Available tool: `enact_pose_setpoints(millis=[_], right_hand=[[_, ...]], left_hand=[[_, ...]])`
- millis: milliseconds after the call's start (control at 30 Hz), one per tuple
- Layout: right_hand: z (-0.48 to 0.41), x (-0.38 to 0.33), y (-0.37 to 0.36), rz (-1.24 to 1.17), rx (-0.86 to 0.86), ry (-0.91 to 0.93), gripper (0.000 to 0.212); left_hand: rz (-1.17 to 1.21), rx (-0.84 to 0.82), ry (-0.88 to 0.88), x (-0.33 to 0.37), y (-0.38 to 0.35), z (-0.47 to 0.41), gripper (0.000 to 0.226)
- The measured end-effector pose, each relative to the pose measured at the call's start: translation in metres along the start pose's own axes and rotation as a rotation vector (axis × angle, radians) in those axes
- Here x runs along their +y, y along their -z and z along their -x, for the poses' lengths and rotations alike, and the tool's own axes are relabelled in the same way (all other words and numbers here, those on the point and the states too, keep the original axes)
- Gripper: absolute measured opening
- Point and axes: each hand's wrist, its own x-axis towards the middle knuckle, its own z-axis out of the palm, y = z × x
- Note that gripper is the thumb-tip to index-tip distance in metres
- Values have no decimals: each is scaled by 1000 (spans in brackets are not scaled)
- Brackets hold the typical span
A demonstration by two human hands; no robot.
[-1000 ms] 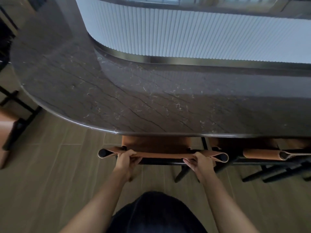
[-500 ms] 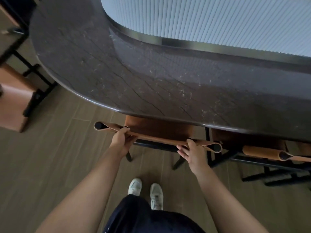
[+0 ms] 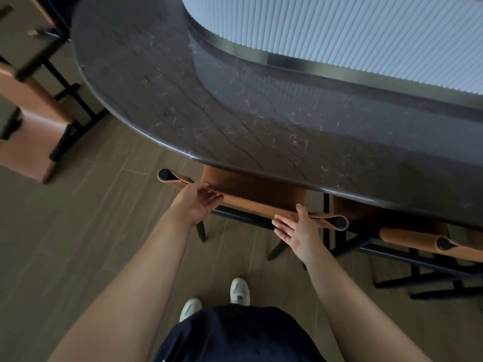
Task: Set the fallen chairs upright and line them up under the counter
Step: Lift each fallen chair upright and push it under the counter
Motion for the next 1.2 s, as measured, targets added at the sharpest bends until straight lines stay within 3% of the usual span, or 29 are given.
enact_pose_setpoints(millis=[233,400,667,933,1200], right_hand=[[29,19,-41,34,-191,-42,54],[67,41,-103,179,-311,93,48],[153,122,-220,267,-552,240,45],[211,210,-334,333,-715,263,41],[219,254,-453,414,-796,245,39]], left_hand=[[81,-80,-55,27,49,36,30],[175,-94,-218,61,103,81,27],[240,-64,-471,122,245,174,43],[299,9,-637,173,384,238,34],[454,89,-721,242,479,231,30]])
